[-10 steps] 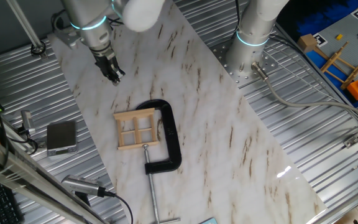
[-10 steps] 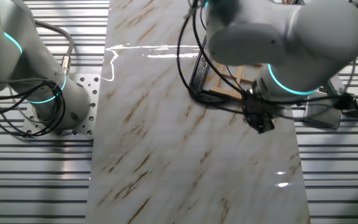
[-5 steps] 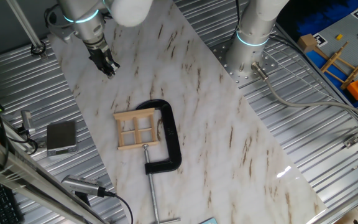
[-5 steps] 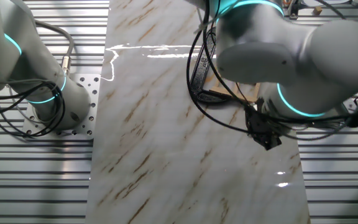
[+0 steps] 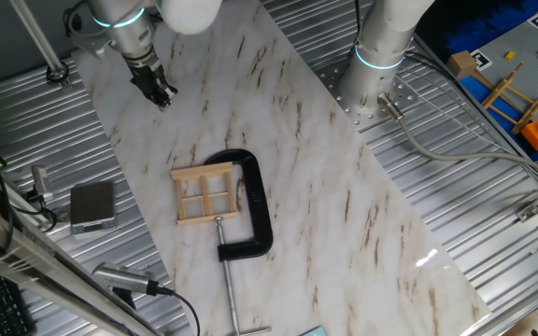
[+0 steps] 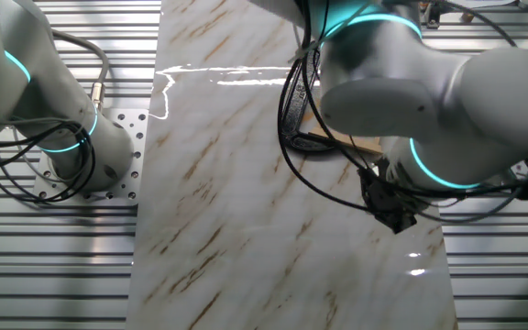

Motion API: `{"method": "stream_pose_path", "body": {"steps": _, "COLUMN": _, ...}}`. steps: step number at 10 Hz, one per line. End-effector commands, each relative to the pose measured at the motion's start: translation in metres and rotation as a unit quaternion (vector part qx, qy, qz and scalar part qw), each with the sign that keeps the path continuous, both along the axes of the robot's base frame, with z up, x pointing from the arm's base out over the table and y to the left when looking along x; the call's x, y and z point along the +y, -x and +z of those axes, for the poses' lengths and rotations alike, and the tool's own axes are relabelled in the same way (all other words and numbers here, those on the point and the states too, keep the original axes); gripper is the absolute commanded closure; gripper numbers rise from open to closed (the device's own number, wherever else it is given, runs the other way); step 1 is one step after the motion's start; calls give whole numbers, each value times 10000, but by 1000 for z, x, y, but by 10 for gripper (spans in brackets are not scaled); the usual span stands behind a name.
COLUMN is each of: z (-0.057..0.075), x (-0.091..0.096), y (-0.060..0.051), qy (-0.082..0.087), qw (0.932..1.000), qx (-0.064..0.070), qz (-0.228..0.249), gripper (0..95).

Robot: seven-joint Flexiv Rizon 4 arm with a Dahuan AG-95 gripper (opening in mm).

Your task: Open a sliding window

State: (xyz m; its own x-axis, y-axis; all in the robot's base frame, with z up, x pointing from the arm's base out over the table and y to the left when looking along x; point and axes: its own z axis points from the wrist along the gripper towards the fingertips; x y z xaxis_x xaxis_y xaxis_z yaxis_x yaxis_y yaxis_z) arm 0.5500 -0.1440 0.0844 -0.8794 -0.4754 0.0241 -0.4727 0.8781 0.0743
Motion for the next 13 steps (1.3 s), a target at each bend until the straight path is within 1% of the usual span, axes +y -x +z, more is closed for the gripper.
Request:
{"method": "stream_pose_path", "body": {"steps": 1, "z": -3, "x": -3, "y": 0, "qy": 90, "qw": 9998, "qx": 12, "qz": 204, "gripper": 950}}
{"method": "stream_pose_path", "body": {"steps": 3, "z": -2, "x": -3, "y": 1, "qy": 199, "qw": 9995, "qx": 18, "qz": 225, "gripper": 950}}
{"method": "stream_pose_path", "body": {"steps": 4, "z": -2, "x": -3, "y": 1, "qy": 222, "qw": 9996, "qx": 22, "qz": 170, "gripper": 950}}
{"method": "stream_pose_path", "body": {"steps": 7, "z": -3, "x": -2, "y": 0, "qy": 219, "qw": 9997, "qx": 11, "qz": -99, "gripper": 950}}
{"method": "stream_pose_path", "body": {"steps": 8, "z": -3, "x": -1, "y": 0, "qy": 210, "qw": 9998, "qx": 10, "qz": -32, "gripper": 950}}
{"method": "stream_pose_path", "body": {"steps": 13, "z": -3, "x": -1, "y": 0, "qy": 233, "qw": 9997, "qx": 13, "qz": -73, "gripper": 950}}
